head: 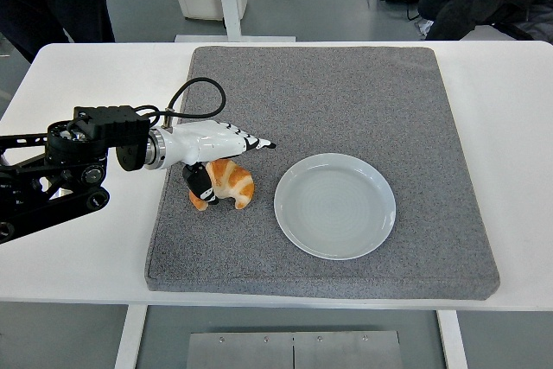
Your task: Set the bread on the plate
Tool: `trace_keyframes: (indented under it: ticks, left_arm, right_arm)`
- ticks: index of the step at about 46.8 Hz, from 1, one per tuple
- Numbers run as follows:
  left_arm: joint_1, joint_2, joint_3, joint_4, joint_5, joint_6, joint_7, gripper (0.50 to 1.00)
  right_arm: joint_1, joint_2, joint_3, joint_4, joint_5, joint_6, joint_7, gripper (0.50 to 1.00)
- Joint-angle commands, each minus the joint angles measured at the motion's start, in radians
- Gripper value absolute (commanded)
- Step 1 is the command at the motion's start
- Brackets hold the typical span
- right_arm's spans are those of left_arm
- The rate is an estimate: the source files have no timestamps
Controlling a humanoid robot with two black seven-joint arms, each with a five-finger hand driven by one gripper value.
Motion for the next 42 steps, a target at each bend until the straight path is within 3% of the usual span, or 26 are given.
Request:
trace_keyframes:
  ticks: [1,17,27,30,34,42]
  left_arm:
    - [0.002,-0.002,0.0,0.001,0.001,0.0,0.0,0.987]
    - [0.02,-0.018,0.0,0.021,0.015,0.025,-0.001,0.983]
    - [0.023,-0.049,0.0,0.044,0.058,0.048,-0.001,0.955]
    - [0.025,-0.051,0.0,0.046,0.06,0.052,-0.001,0.906]
    - [0.029,-0.051,0.0,0.055,0.061,0.06,-0.001,0.792]
    - [0.031,-0.052,0.0,0.06,0.06,0.06,0.0,0.654]
  right_arm:
    - [0.0,0.0,0.0,0.0,0.0,0.0,0.0,1.0]
    - [0.0,0.0,0.0,-0.002,0.0,-0.001,0.0,1.0]
    - [0.0,0.0,0.0,-0.002,0.0,0.0,0.0,1.0]
    - [0.0,0.0,0.0,0.0,0.0,0.0,0.0,1.0]
    - [0.0,0.0,0.0,0.0,0.0,-0.001,0.0,1.0]
    - [0.0,0.0,0.0,0.0,0.0,0.0,0.0,1.0]
